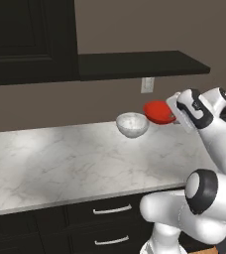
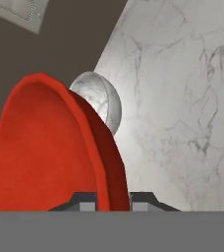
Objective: Pick up the bowls on the counter and stack them on top of one another in the open cabinet. Place the smaller bowl on top of the larger bowl.
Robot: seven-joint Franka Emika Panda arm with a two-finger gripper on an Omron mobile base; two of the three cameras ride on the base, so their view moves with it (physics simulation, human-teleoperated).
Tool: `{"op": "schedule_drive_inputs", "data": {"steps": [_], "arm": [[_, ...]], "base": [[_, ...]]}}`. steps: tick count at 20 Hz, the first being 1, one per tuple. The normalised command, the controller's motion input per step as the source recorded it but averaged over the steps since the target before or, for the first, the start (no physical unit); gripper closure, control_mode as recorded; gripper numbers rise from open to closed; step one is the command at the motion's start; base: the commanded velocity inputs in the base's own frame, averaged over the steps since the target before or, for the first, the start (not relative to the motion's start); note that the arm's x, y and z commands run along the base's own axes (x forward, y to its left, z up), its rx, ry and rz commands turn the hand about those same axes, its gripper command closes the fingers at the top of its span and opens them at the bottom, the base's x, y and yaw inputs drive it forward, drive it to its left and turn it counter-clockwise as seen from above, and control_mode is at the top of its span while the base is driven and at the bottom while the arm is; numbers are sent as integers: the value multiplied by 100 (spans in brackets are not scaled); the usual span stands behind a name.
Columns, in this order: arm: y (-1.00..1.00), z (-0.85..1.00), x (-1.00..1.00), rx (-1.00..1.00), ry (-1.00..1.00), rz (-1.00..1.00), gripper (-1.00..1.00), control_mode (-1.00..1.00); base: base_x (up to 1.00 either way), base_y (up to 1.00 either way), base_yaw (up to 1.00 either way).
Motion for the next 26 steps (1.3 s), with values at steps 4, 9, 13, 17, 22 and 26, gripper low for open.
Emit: {"op": "schedule_drive_inputs", "data": {"steps": [4,9,13,17,22,26], "arm": [[25,0,1,0,-11,-7,100,-100],[29,0,9,0,-2,-7,100,-100],[26,0,19,0,1,-8,100,-100],[14,0,29,0,3,-9,100,-100],[0,0,27,0,0,-8,100,-100],[0,0,10,1,0,-5,100,-100]], "base": [[0,0,0],[0,0,0],[0,0,0],[0,0,0],[0,0,0],[0,0,0]]}}
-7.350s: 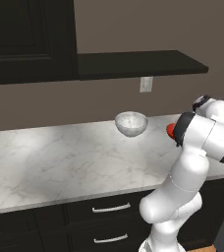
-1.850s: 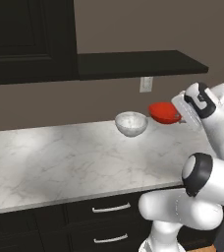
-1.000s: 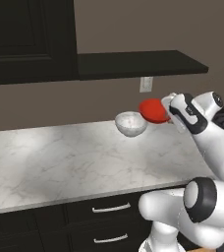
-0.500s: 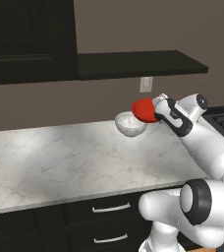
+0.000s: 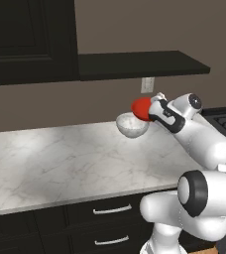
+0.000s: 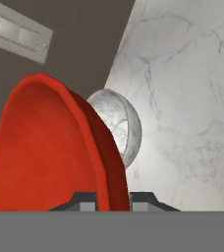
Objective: Pick up the bowls on the counter and stack them on top of one another in the open cabinet. Place the smaller bowl on top of the larger bowl.
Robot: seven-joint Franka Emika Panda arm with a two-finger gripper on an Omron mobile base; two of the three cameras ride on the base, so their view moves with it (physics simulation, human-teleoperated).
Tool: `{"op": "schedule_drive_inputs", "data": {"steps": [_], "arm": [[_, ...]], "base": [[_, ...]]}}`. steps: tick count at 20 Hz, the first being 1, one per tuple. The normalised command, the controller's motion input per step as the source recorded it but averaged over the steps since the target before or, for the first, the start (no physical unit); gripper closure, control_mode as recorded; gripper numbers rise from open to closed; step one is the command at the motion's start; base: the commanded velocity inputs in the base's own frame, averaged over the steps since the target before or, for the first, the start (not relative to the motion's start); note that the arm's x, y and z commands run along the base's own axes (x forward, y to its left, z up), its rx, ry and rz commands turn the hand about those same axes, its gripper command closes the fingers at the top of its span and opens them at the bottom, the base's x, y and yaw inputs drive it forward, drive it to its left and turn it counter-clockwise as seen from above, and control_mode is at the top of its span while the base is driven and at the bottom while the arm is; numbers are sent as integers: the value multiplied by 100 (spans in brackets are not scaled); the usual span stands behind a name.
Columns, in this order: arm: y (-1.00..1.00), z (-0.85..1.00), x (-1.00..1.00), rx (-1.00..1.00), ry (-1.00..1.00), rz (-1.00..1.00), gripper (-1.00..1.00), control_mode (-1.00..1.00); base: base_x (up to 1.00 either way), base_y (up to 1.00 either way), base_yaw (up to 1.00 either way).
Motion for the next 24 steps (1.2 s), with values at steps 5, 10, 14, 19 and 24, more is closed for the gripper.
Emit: {"op": "schedule_drive_inputs", "data": {"steps": [5,10,14,19,24], "arm": [[4,0,0,1,0,-2,100,-100],[10,0,0,1,3,0,100,-100],[11,-1,7,0,8,0,100,-100],[3,-3,15,0,10,0,100,-100],[0,-6,17,0,6,0,100,-100]], "base": [[0,0,0],[0,0,0],[0,0,0],[0,0,0],[0,0,0]]}}
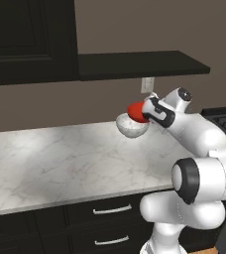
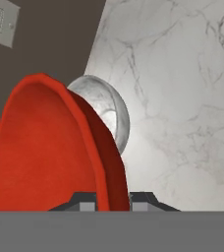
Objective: Pick up the bowls on the counter and stack them on top of one another in the open cabinet. Place the smaller bowl on top of the larger bowl.
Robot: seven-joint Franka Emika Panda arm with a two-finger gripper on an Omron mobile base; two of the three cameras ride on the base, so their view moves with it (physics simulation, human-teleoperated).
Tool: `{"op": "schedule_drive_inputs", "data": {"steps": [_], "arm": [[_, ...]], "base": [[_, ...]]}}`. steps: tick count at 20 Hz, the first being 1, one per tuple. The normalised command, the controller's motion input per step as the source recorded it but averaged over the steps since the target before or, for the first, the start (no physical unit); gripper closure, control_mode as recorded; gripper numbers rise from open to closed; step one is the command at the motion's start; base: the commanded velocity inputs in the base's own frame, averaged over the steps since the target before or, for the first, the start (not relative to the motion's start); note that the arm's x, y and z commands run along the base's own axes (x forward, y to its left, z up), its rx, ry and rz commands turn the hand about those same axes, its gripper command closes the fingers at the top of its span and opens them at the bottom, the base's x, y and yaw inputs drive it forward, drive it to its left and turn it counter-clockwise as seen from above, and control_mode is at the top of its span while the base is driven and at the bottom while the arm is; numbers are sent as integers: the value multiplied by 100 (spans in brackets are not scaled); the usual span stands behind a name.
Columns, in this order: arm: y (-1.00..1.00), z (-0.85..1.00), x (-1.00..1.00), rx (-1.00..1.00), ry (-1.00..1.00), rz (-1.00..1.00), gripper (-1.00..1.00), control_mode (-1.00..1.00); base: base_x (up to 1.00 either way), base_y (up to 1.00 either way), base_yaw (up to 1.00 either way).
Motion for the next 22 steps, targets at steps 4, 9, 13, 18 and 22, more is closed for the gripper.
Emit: {"op": "schedule_drive_inputs", "data": {"steps": [4,9,13,18,22], "arm": [[0,-12,14,0,3,0,100,-100],[0,-18,15,0,0,0,100,-100],[0,-21,20,0,0,0,100,-100],[0,-19,20,0,0,0,100,-100],[0,-17,21,0,0,0,100,-100]], "base": [[0,0,0],[0,0,0],[0,0,0],[0,0,0],[0,0,0]]}}
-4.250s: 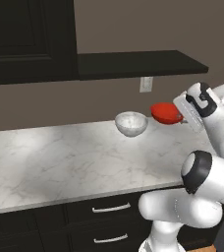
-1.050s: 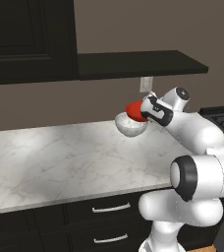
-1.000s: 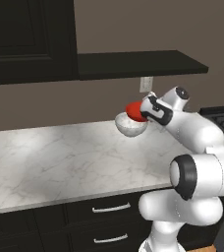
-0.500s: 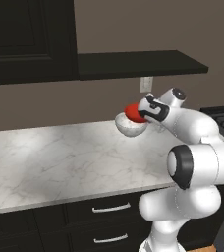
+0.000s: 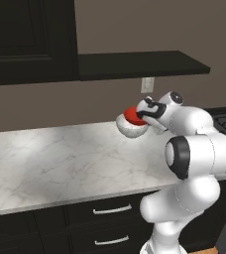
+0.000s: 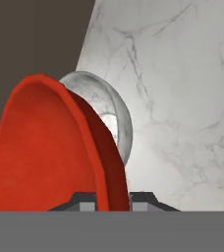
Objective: Pick up the bowls on the counter and stack them on top of one another in the open cabinet. Place the smaller bowl on top of the larger bowl.
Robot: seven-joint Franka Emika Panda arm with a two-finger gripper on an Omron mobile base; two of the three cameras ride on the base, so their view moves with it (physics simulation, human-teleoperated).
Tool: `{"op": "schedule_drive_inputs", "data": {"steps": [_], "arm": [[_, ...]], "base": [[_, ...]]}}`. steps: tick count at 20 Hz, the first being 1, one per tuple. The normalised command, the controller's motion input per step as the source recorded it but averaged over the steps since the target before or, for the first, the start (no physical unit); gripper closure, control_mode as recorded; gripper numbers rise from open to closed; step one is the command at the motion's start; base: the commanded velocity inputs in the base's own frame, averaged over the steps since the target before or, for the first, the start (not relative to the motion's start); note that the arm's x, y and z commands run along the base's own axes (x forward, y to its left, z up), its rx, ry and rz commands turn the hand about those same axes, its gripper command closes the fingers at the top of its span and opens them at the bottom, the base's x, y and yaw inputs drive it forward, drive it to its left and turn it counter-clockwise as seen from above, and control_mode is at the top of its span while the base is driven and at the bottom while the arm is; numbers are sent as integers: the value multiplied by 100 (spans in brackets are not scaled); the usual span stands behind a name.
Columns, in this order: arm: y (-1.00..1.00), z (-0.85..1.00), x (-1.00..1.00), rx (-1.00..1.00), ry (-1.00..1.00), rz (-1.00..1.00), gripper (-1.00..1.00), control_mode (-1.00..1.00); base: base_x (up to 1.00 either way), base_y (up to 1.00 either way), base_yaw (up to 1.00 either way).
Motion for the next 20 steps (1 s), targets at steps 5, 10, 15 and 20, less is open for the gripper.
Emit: {"op": "schedule_drive_inputs", "data": {"steps": [5,10,15,20], "arm": [[0,-14,25,0,0,0,100,-100],[0,-14,26,0,0,-1,100,-100],[0,-15,22,0,0,0,100,-100],[0,-16,15,0,0,0,100,-100]], "base": [[0,0,0],[0,0,0],[0,0,0],[0,0,0]]}}
